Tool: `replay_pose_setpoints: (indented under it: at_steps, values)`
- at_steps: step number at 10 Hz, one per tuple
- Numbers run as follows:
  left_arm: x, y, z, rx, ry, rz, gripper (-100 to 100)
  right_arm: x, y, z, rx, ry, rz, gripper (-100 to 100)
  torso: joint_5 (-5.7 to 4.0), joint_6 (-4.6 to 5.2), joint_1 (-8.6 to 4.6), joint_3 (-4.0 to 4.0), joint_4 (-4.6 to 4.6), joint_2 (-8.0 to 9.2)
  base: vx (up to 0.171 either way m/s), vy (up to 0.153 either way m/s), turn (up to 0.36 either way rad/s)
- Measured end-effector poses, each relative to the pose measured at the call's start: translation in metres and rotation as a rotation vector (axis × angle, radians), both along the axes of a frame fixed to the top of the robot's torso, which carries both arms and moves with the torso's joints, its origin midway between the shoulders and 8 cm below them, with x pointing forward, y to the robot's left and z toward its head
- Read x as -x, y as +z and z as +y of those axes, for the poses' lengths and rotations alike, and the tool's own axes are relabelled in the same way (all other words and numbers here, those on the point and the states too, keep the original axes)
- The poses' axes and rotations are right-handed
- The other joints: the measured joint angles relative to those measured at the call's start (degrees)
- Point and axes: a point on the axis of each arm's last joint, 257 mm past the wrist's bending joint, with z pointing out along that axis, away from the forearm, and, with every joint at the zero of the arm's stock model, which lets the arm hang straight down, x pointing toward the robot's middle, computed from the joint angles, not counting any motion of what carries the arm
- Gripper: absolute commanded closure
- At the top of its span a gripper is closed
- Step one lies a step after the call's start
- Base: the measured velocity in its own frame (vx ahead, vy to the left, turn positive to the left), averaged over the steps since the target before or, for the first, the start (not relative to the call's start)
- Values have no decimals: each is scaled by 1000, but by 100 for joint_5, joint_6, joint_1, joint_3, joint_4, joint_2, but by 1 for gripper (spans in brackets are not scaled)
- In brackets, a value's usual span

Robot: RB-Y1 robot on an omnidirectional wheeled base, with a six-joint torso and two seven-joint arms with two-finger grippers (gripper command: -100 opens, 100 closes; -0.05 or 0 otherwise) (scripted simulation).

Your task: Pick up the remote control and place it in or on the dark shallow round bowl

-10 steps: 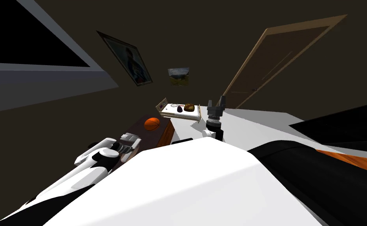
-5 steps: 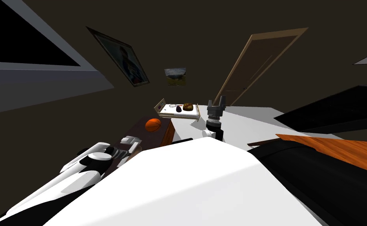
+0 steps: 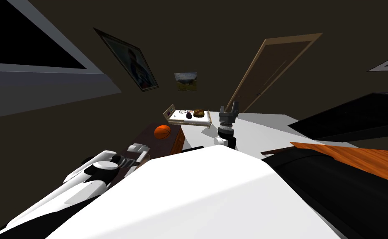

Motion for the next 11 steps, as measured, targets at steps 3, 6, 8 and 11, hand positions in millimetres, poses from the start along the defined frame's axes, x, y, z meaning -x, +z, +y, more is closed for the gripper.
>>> replay_pose_setpoints:
  at_steps: [3, 6, 8, 11]
  values:
    - [-1, 13, 8, -6, 6, -3, -100, 0, 0, 0, 0, 0, 0, 0, -3, 0, -13, 4, 2, 8, -19, -30, -29]
    - [0, 29, 17, -6, 13, -4, -100, 0, 0, 0, 0, 0, 0, 0, -5, 0, -18, 5, 2, 9, -20, -35, -28]
    - [1, 35, 20, 0, 16, -2, -100, 0, 0, 0, 0, 0, 0, 0, -1, 0, -4, 2, 1, 4, -16, -22, -31]
    - [6, 40, 20, 26, 25, 8, -100, 0, 0, 0, 0, 0, 0, 0, -1, -1, -7, 4, 1, 6, -12, -17, -8]
